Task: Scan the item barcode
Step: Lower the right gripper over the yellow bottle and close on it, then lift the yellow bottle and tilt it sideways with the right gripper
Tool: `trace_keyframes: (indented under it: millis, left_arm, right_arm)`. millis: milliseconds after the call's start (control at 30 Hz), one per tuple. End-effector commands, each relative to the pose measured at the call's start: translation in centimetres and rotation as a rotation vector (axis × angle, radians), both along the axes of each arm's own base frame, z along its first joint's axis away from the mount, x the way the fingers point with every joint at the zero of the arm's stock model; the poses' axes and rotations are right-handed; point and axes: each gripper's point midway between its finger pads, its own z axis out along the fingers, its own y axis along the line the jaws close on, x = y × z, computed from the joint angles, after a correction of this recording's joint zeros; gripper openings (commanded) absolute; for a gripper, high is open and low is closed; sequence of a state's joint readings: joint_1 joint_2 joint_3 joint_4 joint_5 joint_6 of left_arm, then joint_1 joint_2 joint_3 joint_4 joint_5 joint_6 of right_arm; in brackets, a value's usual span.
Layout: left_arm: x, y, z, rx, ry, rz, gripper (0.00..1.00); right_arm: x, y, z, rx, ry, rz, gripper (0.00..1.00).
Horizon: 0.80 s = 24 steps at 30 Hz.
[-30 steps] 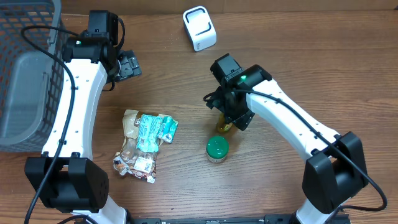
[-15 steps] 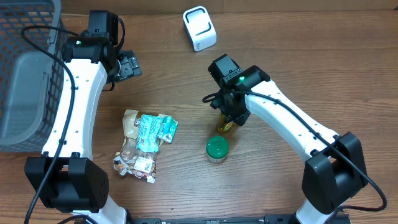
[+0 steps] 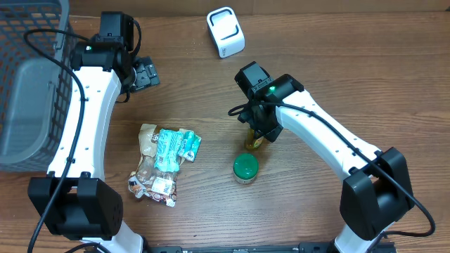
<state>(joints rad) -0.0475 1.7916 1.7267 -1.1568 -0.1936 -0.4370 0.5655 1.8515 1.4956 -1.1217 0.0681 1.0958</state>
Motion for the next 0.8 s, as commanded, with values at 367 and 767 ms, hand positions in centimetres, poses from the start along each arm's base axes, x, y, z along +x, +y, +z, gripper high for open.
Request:
trace_keyframes:
  millis: [367, 767]
  left_arm:
    - [0.0, 0.0, 0.8, 0.001, -0.018, -0.014, 0.99]
    - [0.0, 0.0, 0.8, 0.001, -0.018, -0.014, 1.00]
  right_arm:
    - [-0.4, -0.5, -0.6, -0.032, 0.022, 0.046, 0.39]
    - [2.1, 0.4, 3.7, 0.235, -0.031, 0.363, 0.15]
